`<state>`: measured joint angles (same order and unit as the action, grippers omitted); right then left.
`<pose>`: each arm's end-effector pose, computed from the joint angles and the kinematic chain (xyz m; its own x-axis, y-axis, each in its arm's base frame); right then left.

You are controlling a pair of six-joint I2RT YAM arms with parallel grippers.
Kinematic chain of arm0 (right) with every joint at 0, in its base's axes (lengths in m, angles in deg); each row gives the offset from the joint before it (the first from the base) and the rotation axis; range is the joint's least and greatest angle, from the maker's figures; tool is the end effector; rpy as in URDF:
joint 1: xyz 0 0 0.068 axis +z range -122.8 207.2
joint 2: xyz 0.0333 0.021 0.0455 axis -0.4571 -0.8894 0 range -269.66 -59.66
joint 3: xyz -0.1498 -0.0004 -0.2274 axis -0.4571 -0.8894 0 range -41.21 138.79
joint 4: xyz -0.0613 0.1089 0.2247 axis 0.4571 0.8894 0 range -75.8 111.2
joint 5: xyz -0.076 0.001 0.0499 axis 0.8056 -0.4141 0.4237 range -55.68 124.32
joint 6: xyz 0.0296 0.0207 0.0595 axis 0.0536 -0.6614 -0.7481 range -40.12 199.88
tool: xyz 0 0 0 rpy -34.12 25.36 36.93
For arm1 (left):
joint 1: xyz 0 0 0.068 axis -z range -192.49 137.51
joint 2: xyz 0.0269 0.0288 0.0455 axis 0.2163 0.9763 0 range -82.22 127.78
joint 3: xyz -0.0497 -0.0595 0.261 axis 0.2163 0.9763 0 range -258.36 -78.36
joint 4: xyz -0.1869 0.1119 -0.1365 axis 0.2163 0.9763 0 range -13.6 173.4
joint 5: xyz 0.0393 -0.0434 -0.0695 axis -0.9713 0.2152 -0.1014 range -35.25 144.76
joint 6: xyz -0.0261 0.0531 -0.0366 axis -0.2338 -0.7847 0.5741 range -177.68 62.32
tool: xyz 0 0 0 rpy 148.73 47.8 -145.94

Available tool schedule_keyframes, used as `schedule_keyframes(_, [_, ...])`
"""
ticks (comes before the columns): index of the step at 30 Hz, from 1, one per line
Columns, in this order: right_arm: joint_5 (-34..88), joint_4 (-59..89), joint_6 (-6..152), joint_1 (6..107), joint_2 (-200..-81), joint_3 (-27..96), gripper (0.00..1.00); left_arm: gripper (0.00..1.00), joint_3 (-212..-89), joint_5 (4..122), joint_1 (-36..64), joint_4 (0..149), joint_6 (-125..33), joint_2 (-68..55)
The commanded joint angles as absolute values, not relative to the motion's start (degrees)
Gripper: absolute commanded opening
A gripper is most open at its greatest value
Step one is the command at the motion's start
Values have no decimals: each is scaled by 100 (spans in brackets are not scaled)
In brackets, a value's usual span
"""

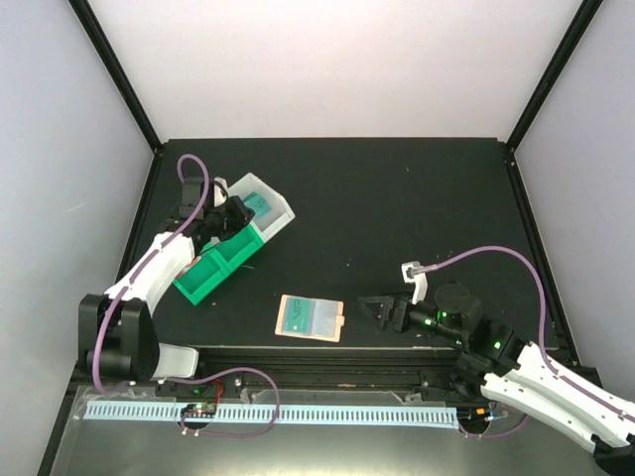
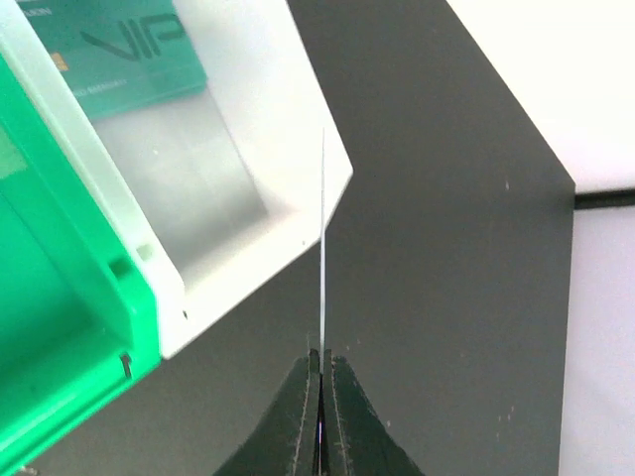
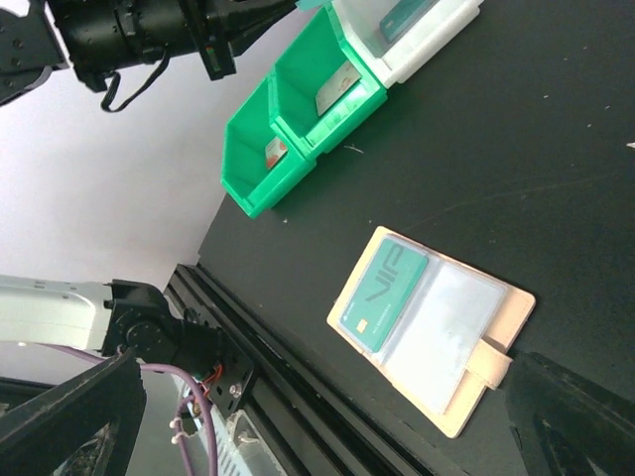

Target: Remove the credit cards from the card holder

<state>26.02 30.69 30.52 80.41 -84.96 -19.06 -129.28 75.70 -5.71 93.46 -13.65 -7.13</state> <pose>0.0818 0.1231 0.2291 -0.7942 0.1918 -0.5766 -0.4164 0.5193 0.7463 0.2870 -0.0545 0.2408 -0.7328 -0.5665 -0.3770 -0.1836 0.6980 -0.6921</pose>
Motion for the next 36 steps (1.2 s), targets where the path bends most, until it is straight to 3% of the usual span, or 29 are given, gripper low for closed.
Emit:
schedule_keyframes(1, [2768, 3196, 3200, 8026, -8423, -1778, 100, 1, -13292, 7792, -769, 9143, -901, -55])
schedule_keyframes(12, [2896, 3321, 3333, 8020, -8607, -1581, 100, 1, -13710, 8120, -793, 8616, 35, 982])
schedule_keyframes(19, [3092, 3497, 3409, 8020, -8621, -1476, 100, 2, -14466, 7738, -803, 9147, -261, 1494])
schedule_keyframes(36, [3544, 3609, 3560, 8020, -8843, -1270, 100, 1, -14970, 7253, -935, 9464, -582, 1879])
